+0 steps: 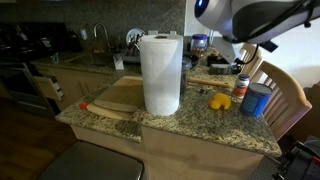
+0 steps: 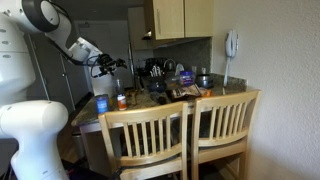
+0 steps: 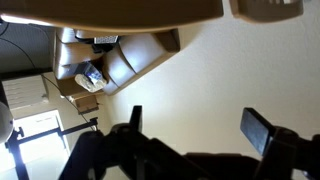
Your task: Remove the white bottle from the bowl and place it at the front of the counter
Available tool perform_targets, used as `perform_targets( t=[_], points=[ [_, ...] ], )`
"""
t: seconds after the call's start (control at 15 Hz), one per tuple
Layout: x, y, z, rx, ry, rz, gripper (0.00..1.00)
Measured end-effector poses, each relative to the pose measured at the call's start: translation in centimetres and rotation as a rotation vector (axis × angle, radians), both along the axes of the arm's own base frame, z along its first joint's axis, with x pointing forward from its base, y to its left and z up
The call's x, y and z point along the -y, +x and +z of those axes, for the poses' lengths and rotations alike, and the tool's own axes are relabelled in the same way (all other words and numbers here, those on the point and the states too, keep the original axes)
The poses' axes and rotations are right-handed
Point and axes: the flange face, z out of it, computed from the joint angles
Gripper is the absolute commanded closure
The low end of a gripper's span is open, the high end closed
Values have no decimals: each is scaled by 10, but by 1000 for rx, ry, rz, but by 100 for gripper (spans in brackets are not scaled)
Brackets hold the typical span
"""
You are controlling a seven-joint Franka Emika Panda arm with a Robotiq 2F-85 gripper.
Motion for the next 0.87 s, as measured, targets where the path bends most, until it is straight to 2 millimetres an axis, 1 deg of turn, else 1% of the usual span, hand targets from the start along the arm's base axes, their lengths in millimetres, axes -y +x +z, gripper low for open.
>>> perform_targets(
  t=[0.07,0.13,0.33,0.47,0.6,0.73,0.8,0.87],
  points=[
    [1,-3,28,34,-3,-26,0],
    [-2,-8,48,45,15,-32,0],
    [-22,-30,92,7,119,55,0],
    [-28,-50,125,-12,177,127,0],
    [-26,-74,161,-15,238,205,0],
    [-19,-92,192,4,302,296,0],
    [-13,-98,205,18,340,342,0],
    [-6,-101,211,30,384,383,0]
  ],
)
